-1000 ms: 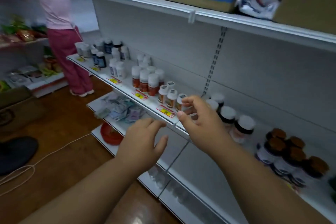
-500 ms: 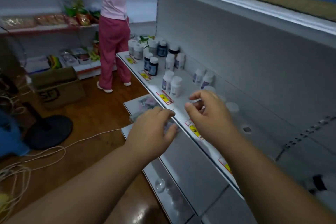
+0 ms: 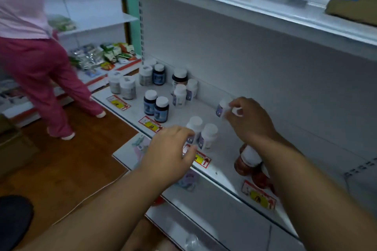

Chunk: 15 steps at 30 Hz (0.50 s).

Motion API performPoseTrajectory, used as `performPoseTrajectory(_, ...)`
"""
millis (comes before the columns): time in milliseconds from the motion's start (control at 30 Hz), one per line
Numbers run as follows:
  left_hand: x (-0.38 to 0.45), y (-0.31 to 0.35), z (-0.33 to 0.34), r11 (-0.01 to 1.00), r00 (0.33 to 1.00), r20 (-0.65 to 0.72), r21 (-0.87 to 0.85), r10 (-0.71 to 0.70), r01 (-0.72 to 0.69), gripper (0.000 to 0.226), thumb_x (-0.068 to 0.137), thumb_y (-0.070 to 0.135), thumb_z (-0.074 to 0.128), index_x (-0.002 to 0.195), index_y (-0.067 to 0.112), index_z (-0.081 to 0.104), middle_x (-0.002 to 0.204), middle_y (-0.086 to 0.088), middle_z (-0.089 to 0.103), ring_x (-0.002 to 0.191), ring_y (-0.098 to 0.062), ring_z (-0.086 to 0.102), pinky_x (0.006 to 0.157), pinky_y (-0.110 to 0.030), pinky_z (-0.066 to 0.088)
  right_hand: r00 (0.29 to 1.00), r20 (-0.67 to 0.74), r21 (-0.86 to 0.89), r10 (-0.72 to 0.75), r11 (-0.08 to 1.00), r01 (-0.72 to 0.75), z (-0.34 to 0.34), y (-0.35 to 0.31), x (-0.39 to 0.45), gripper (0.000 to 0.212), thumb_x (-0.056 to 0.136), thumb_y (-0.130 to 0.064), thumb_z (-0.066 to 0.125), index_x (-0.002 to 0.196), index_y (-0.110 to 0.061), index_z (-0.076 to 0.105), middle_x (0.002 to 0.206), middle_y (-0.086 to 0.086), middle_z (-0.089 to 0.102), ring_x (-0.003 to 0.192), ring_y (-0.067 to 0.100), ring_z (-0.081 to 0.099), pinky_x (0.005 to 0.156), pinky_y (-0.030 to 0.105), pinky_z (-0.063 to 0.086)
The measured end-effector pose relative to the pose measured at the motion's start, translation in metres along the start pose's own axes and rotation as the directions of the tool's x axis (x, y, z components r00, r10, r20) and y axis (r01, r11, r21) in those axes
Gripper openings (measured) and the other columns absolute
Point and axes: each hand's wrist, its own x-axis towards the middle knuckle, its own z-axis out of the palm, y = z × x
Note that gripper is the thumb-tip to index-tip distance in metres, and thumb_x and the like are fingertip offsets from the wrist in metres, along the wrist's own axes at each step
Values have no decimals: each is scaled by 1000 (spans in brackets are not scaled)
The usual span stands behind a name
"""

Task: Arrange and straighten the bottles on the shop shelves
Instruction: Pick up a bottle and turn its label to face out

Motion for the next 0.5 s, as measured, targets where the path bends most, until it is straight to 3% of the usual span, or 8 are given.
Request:
performPoseTrajectory(167, 43, -6, 12, 991, 989, 65, -35, 129, -127, 36, 85, 34, 61, 117, 19, 63, 106, -4, 63, 99, -26, 57, 83, -39, 47, 963, 144, -292, 227, 940, -178, 4, 36, 58, 35, 89, -25, 59, 120, -9, 58, 121, 16, 57, 105, 31, 57, 77, 27, 39)
performPoseTrajectory(300, 65, -9, 21, 979, 975, 89, -3, 202, -202, 38, 83, 36, 57, 116, 19, 64, 106, -5, 64, 94, -27, 58, 79, -37, 48, 918, 272, -434, 287, 888, -149, 22, 48, 79, 38, 92, -19, 56, 127, -4, 53, 127, 21, 53, 110, 34, 56, 87, 33, 44)
performPoseTrajectory(500, 90, -31, 31, 958, 957, 60, 16, 284, -286, 43, 75, 27, 70, 115, 11, 66, 111, -11, 64, 100, -34, 58, 81, -44, 49, 919, 222, -530, 326, 831, -167, 36, 55, 95, 43, 84, -14, 64, 122, -6, 48, 124, 21, 45, 108, 34, 54, 92, 35, 46)
